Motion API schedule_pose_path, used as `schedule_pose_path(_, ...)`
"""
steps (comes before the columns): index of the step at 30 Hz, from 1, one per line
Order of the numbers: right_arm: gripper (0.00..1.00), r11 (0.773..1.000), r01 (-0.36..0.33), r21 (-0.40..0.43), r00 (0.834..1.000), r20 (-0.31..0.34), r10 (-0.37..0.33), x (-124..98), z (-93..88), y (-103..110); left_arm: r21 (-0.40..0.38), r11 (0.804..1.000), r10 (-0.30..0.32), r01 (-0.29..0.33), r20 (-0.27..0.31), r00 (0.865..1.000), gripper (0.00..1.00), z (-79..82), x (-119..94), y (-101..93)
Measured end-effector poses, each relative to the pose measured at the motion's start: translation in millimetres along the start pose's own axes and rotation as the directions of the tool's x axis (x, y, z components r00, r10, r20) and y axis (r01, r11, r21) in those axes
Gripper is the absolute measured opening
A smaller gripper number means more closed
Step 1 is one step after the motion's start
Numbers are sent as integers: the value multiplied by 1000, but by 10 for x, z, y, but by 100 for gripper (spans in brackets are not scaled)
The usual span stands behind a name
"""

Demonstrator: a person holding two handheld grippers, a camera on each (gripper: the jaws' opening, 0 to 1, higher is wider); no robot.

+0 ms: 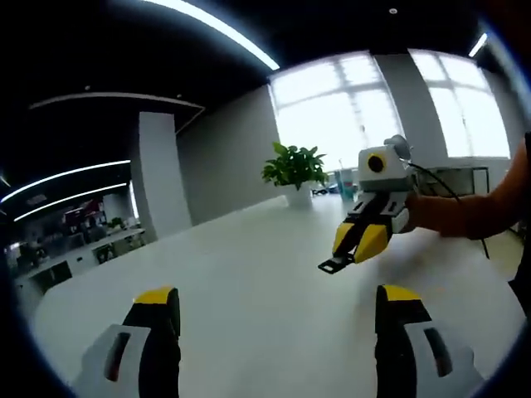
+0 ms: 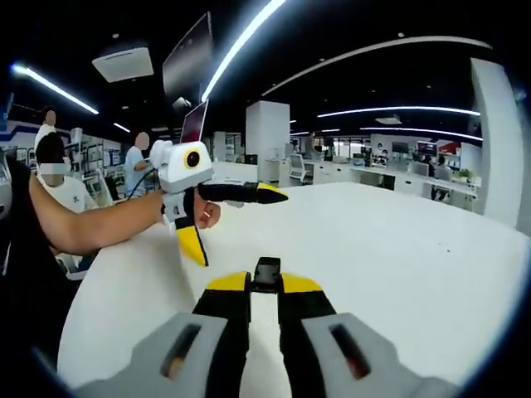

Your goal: Snap the two parts of the plastic buckle together until the buckle closes and remains connected.

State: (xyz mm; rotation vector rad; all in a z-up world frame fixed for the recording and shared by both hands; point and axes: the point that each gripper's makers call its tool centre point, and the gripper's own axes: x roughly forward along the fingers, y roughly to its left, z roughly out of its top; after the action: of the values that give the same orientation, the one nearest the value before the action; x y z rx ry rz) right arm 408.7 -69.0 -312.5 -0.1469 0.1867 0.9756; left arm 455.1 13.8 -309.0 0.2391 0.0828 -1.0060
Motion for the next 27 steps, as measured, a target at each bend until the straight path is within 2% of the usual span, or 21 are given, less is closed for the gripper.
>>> schedule_pose_path(2,9,999,41,-2,999,-1,-41,-8,-1,-71,-21,998,61,-61,-19,998,100,-48,6,133)
schedule_pose_path(4,9,998,61,6,998,2,-61,-15,5,-118,-33,990,133,-134,-43,990,100,-106,-12,269)
schedule_pose_path(5,9,995,102,11,995,-2,-102,-34,-1,-198,-32,981,188,-190,-57,980,100,-146,-34,375)
schedule_pose_path(6,9,992,124,14,992,-8,-124,-42,-10,-246,-37,976,212,-214,-66,975,100,-169,-46,421)
schedule_pose_path(8,9,991,126,35,992,-20,-125,-41,-43,-276,-71,962,259,-265,-80,963,100,-214,-78,526)
schedule_pose_path(10,9,984,172,37,985,-41,-170,-60,-84,-353,-117,952,277,-284,-76,958,100,-223,-100,580)
schedule_pose_path(12,9,981,187,49,981,-51,-185,-69,-107,-394,-128,948,285,-291,-67,956,100,-210,-121,605)
schedule_pose_path(20,9,971,235,48,972,-33,-234,-111,-80,-444,-164,938,300,-307,-62,952,100,-209,-91,582)
schedule_pose_path(22,9,965,262,33,965,-34,-261,-117,-84,-475,-166,930,321,-328,-65,945,100,-225,-85,616)
schedule_pose_path(23,9,963,269,32,963,-35,-268,-120,-89,-482,-156,922,348,-355,-73,935,100,-244,-94,654)
schedule_pose_path(24,9,960,277,36,961,-35,-276,-124,-93,-496,-150,918,358,-366,-77,931,100,-254,-97,671)
schedule_pose_path(27,9,944,329,34,944,-40,-328,-144,-111,-579,-159,916,361,-368,-77,930,100,-250,-111,671)
